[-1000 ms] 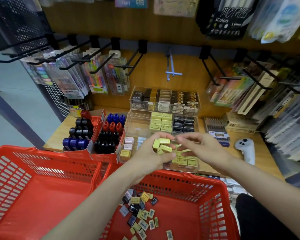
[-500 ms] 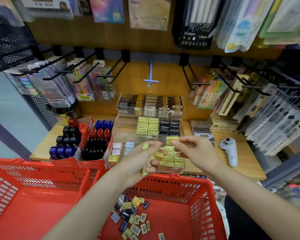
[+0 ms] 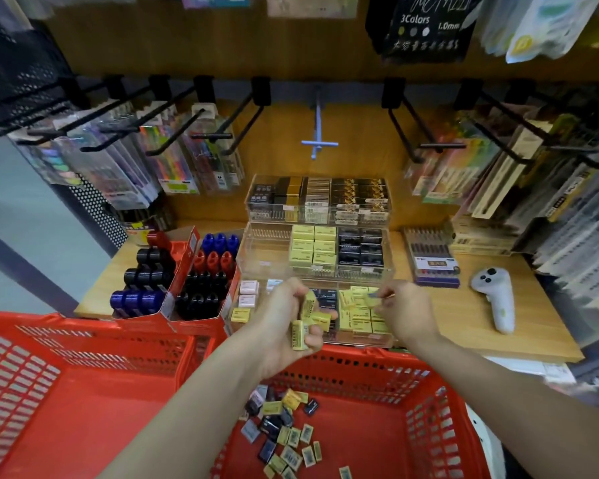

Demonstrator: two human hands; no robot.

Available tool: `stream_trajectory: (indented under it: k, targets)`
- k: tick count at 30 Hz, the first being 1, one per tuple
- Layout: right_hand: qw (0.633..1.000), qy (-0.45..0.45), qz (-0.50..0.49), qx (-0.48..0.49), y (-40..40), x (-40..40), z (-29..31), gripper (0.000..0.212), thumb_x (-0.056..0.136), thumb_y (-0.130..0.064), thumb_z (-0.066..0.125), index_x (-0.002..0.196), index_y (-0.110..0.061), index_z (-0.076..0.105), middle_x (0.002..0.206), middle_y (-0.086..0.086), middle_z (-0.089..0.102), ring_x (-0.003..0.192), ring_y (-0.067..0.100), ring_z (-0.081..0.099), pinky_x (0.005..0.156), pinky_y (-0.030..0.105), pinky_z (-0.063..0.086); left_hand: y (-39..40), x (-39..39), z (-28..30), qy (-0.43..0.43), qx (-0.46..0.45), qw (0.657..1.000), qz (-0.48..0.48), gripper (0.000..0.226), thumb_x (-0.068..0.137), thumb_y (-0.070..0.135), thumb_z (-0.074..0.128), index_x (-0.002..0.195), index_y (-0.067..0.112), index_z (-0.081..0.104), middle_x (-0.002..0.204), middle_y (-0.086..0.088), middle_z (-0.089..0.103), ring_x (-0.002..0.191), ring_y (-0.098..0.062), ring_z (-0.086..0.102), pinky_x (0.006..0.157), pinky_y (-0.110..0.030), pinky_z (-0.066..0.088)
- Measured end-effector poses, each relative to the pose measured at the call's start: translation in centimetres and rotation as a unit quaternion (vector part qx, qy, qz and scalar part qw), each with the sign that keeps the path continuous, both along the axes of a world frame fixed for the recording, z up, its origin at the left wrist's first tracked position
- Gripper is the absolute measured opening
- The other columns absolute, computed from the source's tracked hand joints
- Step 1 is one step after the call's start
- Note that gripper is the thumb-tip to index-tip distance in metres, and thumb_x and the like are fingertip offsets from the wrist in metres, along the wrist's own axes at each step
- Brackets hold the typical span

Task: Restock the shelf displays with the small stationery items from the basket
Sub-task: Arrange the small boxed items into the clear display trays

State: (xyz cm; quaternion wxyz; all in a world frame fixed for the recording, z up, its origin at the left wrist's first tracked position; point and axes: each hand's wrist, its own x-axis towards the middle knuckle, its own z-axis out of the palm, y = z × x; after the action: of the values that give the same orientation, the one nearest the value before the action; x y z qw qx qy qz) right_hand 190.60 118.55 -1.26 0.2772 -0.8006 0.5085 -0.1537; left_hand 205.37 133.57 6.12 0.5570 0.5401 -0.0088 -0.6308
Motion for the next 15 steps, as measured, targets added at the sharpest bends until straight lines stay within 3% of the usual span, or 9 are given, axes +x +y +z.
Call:
stream_trajectory:
  k: [5,10,15]
  targets:
    - [0.999,0.023,0.023,0.029,-0.2,-0.4,-0.5,0.031,0.074,-0.018,0.085,0.101,-0.018,0.07,0.089,-0.002,0.069,0.072,0.004,0.062,0.048,0.002,0.039,-0.3,0.0,-0.6,-0.078,-0.011,0.996,-0.03,0.012,0.097,0.007,0.059,0.108,0.003,0.057,0.097,-0.012,0.064,0.058,-0.009,0.043,0.04,-0.017,0.034]
    - [0.998,0.009,0.039,0.053,-0.5,-0.4,-0.6,0.052,0.078,-0.015,0.082,0.126,-0.014,0.062,0.089,-0.006,0.066,0.066,0.005,0.067,0.045,0.01,0.047,0.3,0.2,-0.8,-0.112,-0.022,0.993,-0.015,0.021,0.091,0.011,0.068,0.111,0.005,0.06,0.09,-0.008,0.066,0.056,-0.008,0.042,0.04,-0.016,0.032]
    - [0.992,0.056,0.1,0.048,-0.8,0.8,-0.4,0.044,0.085,-0.016,0.075,0.126,-0.017,0.06,0.079,-0.006,0.059,0.057,0.004,0.061,0.044,0.009,0.043,0.5,0.2,-0.7,-0.117,-0.017,0.993,-0.027,0.026,0.089,0.012,0.071,0.112,0.006,0.061,0.091,-0.011,0.055,0.056,-0.008,0.043,0.041,-0.016,0.033]
